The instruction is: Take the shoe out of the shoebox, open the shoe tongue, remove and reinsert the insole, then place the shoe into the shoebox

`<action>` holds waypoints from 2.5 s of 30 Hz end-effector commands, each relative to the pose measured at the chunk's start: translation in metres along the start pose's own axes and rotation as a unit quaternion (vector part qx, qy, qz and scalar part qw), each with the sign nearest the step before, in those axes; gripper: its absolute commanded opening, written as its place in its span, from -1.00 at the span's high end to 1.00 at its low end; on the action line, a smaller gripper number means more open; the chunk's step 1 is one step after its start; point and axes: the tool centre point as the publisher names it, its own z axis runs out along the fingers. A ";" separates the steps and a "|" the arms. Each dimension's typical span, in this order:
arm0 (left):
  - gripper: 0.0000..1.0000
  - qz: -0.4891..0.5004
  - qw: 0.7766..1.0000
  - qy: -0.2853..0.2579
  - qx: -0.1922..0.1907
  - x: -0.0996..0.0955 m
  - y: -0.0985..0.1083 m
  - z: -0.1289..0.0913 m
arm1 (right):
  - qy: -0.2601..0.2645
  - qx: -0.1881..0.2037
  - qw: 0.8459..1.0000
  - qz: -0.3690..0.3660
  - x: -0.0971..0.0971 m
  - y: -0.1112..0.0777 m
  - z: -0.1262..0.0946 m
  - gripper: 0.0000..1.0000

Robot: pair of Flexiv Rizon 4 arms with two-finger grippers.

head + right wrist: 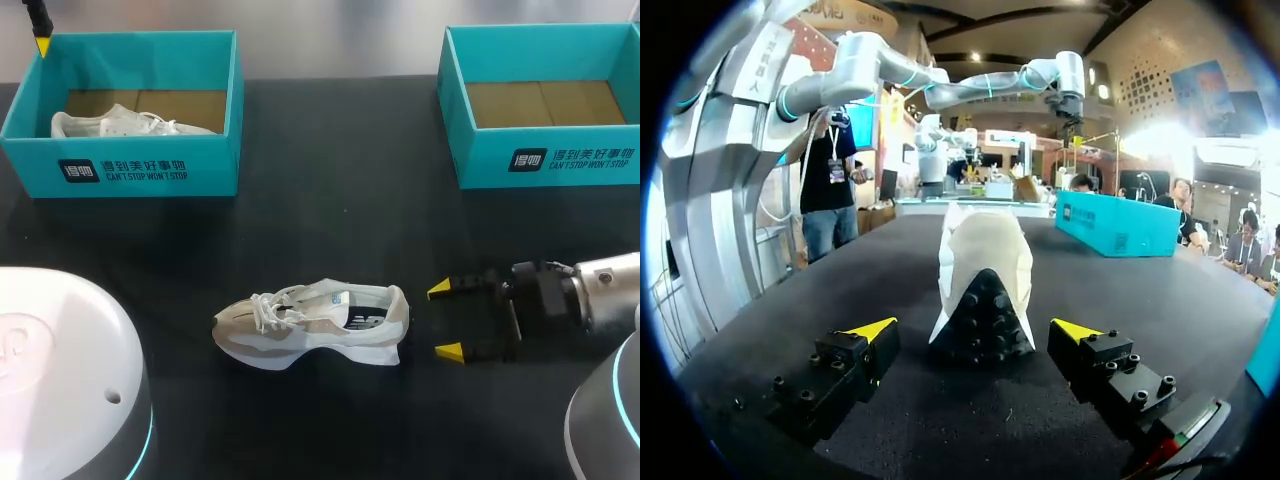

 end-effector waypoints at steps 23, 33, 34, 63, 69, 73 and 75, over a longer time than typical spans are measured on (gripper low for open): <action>-1.00 0.001 1.000 0.001 0.000 0.001 0.000 -0.001 | -0.005 -0.008 1.000 0.011 -0.005 0.006 0.056 -1.00; -1.00 0.001 1.000 0.001 0.000 0.001 0.000 -0.001 | -0.003 -0.009 1.000 0.016 -0.007 0.006 0.071 -1.00; -1.00 0.001 1.000 0.001 0.000 0.001 0.000 -0.001 | -0.003 -0.010 1.000 0.017 -0.007 0.006 0.071 -1.00; -1.00 0.001 1.000 0.001 0.000 0.001 0.000 -0.001 | 0.012 -0.008 1.000 -0.008 -0.014 0.004 0.080 -1.00; -1.00 0.001 1.000 0.001 0.000 0.001 0.000 -0.001 | 0.017 -0.006 1.000 -0.009 -0.014 0.000 0.086 -1.00; -1.00 0.001 1.000 0.001 0.000 0.001 0.000 -0.001 | 0.016 -0.002 1.000 -0.006 -0.013 0.001 0.089 -1.00; -1.00 0.001 1.000 0.001 0.000 0.001 0.000 -0.001 | 0.013 0.008 1.000 -0.006 -0.013 0.002 0.091 -1.00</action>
